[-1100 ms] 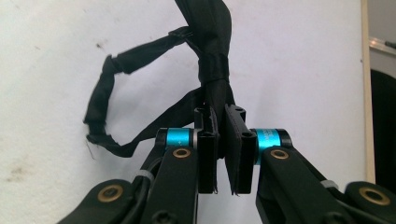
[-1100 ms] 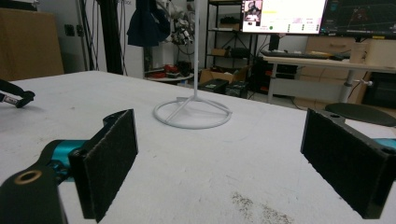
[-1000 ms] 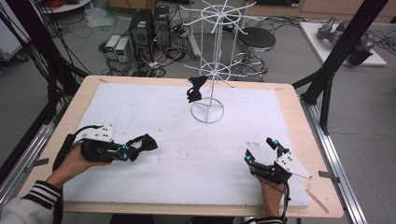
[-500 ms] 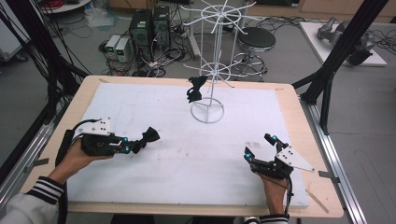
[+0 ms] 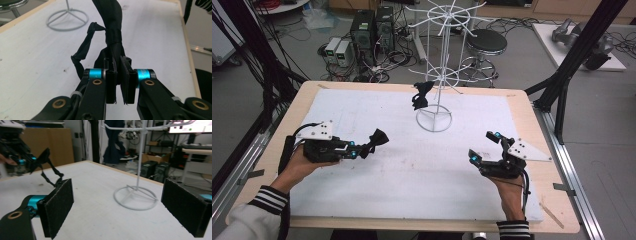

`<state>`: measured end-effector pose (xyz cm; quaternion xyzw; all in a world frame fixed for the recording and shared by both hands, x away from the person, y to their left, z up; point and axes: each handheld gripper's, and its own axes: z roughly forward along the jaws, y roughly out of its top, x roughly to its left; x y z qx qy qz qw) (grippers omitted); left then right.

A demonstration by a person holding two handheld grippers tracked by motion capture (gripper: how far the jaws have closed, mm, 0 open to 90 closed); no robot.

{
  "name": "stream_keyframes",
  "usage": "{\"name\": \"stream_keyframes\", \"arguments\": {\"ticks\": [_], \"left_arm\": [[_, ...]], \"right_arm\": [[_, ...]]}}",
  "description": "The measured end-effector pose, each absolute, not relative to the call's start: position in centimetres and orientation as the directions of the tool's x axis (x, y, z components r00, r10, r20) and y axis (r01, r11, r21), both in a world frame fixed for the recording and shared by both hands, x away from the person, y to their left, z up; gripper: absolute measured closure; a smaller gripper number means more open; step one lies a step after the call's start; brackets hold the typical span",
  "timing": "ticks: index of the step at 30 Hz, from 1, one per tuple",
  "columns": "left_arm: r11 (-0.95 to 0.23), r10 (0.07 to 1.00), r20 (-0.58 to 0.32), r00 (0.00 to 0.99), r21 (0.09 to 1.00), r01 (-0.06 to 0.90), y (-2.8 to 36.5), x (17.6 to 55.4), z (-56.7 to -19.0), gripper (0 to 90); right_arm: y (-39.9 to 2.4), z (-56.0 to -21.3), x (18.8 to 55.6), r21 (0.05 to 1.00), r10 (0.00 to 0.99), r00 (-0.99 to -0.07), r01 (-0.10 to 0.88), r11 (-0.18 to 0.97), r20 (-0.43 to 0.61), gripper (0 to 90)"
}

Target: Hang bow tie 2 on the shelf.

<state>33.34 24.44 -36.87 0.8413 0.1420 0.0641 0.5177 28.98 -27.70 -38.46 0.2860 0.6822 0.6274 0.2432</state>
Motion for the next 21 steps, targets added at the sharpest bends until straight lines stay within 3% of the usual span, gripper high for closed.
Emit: {"name": "stream_keyframes", "arguments": {"ticks": [11,21], "left_arm": [[-0.389,0.28,-0.043,0.959,0.908,0.155,23.1,33.8,-36.7,83.6],[-0.357,0.254,-0.041,0.966,0.924,0.134,21.8,34.2,-36.0,83.6]], "right_arm": [[-25.4,-37.1,30.3,0.983,0.575,-0.818,0.125,0.137,0.024,10.5],[-22.9,-35.4,31.5,0.973,0.446,-0.891,0.171,0.157,0.085,10.4]]}}
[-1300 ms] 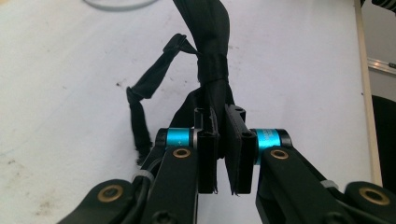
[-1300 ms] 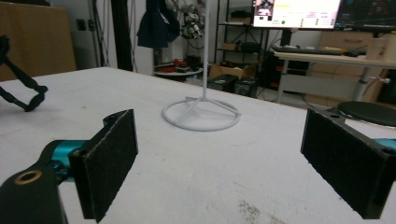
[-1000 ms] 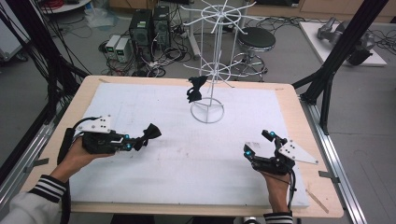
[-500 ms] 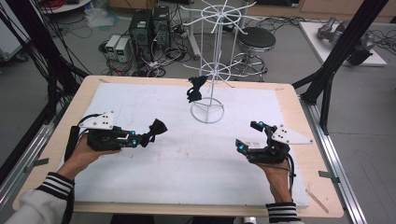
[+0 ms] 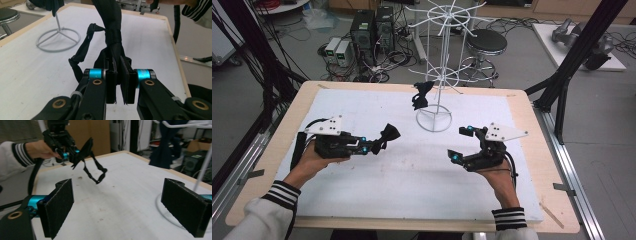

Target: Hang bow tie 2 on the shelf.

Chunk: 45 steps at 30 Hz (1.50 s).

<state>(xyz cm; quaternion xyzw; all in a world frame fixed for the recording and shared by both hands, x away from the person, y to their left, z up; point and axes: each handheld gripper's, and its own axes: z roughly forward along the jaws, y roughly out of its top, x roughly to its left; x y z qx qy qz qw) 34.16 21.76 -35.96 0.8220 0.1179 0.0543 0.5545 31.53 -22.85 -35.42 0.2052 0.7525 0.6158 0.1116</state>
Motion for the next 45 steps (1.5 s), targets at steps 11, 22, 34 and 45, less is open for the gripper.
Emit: {"name": "stream_keyframes", "arguments": {"ticks": [11,22,34,45], "left_arm": [[-0.326,0.225,-0.045,0.973,0.938,0.118,20.6,34.2,-35.6,83.6],[-0.314,0.189,-0.027,0.982,0.946,0.086,19.0,34.5,-35.2,83.6],[-0.294,0.165,-0.012,0.986,0.954,0.061,17.0,34.5,-35.0,83.7],[-0.309,0.143,0.019,0.99,0.951,0.026,16.1,34.0,-34.7,83.7]], "right_arm": [[-20.9,-33.3,32.8,0.973,0.362,-0.928,0.156,0.169,0.086,10.5],[-19.3,-31.9,34.0,0.97,0.307,-0.947,0.152,0.187,0.089,15.0],[-17.2,-30.8,34.7,0.959,0.248,-0.961,0.179,0.219,0.123,18.0],[-15.3,-30.8,35.2,0.939,0.186,-0.974,0.178,0.295,0.127,32.7]]}}
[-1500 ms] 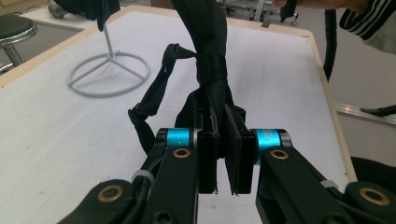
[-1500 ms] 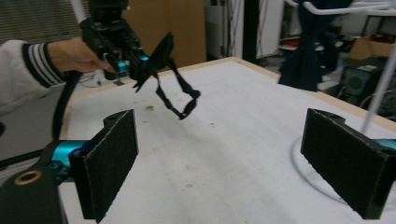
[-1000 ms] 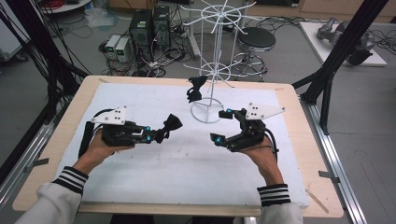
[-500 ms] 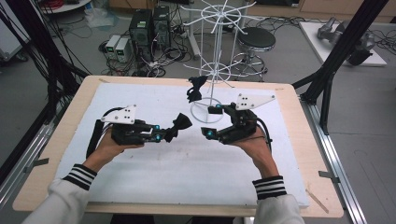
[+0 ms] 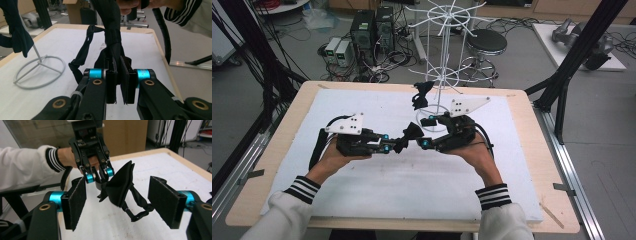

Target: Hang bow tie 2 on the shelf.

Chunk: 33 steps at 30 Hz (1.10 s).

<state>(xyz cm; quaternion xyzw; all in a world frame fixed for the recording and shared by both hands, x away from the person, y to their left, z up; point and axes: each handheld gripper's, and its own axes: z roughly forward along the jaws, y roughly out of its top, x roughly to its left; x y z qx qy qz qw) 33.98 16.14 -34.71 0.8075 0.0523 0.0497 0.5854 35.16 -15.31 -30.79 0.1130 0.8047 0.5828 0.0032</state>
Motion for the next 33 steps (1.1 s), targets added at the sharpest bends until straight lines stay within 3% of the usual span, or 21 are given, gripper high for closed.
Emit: {"name": "stream_keyframes", "arguments": {"ticks": [22,25,33], "left_arm": [[-0.311,0.125,0.036,0.991,0.95,0.005,15.9,33.7,-34.6,83.7],[-0.319,0.125,0.037,0.991,0.948,0.004,16.0,33.8,-34.6,83.7],[-0.321,0.12,0.041,0.992,0.947,-0.001,15.9,33.7,-34.7,83.7]], "right_arm": [[-13.8,-31.2,35.1,0.916,0.136,-0.986,0.137,0.377,0.092,63.4],[-13.7,-31.2,35.1,0.917,0.137,-0.986,0.143,0.373,0.098,58.7],[-14.1,-31.0,35.1,0.922,0.14,-0.985,0.144,0.359,0.099,70.4]]}}
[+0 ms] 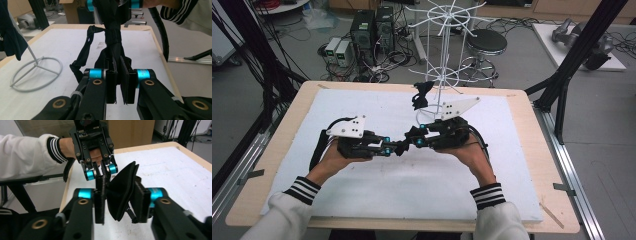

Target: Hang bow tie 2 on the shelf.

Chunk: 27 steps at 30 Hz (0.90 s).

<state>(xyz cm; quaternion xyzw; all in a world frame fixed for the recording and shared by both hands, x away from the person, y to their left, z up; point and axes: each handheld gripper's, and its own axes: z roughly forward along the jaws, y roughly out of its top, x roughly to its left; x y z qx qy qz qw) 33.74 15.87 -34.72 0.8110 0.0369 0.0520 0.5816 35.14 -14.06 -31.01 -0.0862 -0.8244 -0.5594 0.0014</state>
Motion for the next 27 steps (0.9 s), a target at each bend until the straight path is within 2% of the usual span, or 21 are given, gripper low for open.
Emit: {"name": "stream_keyframes", "arguments": {"ticks": [8,14,15,17,19,22,25,27], "left_arm": [[-0.321,0.124,0.041,0.991,0.947,0.001,15.88,33.78,-34.72,84.6],[-0.318,0.132,0.041,0.99,0.948,0.003,15.91,33.72,-34.69,83.6],[-0.312,0.142,0.043,0.989,0.95,0.004,15.93,33.74,-34.7,79.1],[-0.284,0.152,0.029,0.988,0.959,0.016,15.98,33.75,-34.71,58.2],[-0.273,0.175,0.018,0.984,0.962,0.031,15.98,33.8,-34.73,44.3],[-0.249,0.224,-0.018,0.974,0.965,0.075,15.91,33.89,-34.78,15.5],[-0.237,0.248,-0.028,0.968,0.967,0.088,16.17,34.05,-34.82,8.6],[-0.232,0.26,-0.026,0.965,0.969,0.089,16.43,34.09,-34.82,8.2]], "right_arm": [[-14.0,-30.9,35.06,0.924,0.118,-0.988,0.134,0.357,0.098,82.1],[-13.98,-30.86,35.02,0.928,0.106,-0.99,0.129,0.35,0.098,84.1],[-14.0,-30.82,34.98,0.929,0.108,-0.989,0.129,0.346,0.097,84.2],[-14.05,-30.77,34.94,0.933,0.106,-0.99,0.125,0.337,0.094,84.2],[-14.15,-30.7,34.88,0.933,0.113,-0.99,0.123,0.337,0.09,84.2],[-14.32,-30.69,34.88,0.936,0.121,-0.989,0.118,0.333,0.082,84.2],[-14.54,-30.82,34.87,0.937,0.131,-0.988,0.122,0.328,0.083,84.2],[-14.65,-30.89,34.87,0.938,0.135,-0.988,0.119,0.327,0.078,84.2]]}}
